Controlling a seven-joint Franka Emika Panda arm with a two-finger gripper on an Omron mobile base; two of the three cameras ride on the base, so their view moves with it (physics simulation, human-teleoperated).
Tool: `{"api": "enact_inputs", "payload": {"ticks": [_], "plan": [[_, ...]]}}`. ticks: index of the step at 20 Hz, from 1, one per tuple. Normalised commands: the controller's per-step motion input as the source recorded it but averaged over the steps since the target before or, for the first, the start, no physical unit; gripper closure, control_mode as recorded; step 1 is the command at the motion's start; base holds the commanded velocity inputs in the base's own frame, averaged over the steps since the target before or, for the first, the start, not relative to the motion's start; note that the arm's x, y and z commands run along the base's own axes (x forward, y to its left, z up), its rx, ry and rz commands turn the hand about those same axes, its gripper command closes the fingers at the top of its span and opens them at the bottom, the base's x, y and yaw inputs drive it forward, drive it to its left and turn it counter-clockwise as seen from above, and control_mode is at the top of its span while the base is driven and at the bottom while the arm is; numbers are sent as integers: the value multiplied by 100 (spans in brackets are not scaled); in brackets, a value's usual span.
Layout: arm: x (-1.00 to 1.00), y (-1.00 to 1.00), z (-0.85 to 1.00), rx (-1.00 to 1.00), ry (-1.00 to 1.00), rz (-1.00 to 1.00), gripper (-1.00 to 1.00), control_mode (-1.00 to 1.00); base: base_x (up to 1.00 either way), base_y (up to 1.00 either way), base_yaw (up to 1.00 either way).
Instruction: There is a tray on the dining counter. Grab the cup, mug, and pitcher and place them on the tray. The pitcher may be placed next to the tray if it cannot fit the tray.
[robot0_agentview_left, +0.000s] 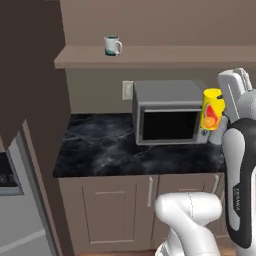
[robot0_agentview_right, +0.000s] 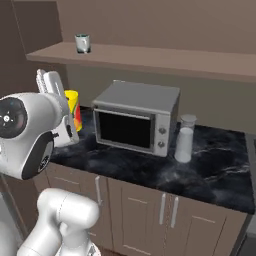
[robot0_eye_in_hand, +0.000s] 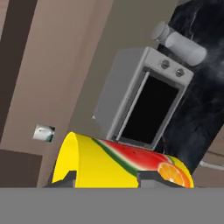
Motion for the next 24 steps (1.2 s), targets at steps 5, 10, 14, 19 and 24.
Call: {"api": "enact_inputs", "payload": {"ticks": [5, 10, 14, 19, 24], "plan": [[0, 0, 0, 0, 0, 0, 100, 100, 0, 7, 66], [0, 0, 0, 0, 0, 0, 100, 100, -3, 40, 77], [0, 0, 0, 0, 0, 0, 100, 100, -7, 46, 89], [0, 0, 0, 0, 0, 0, 100, 100, -2, 29, 97], [0, 0, 0, 0, 0, 0, 100, 100, -11, 15, 100]]}}
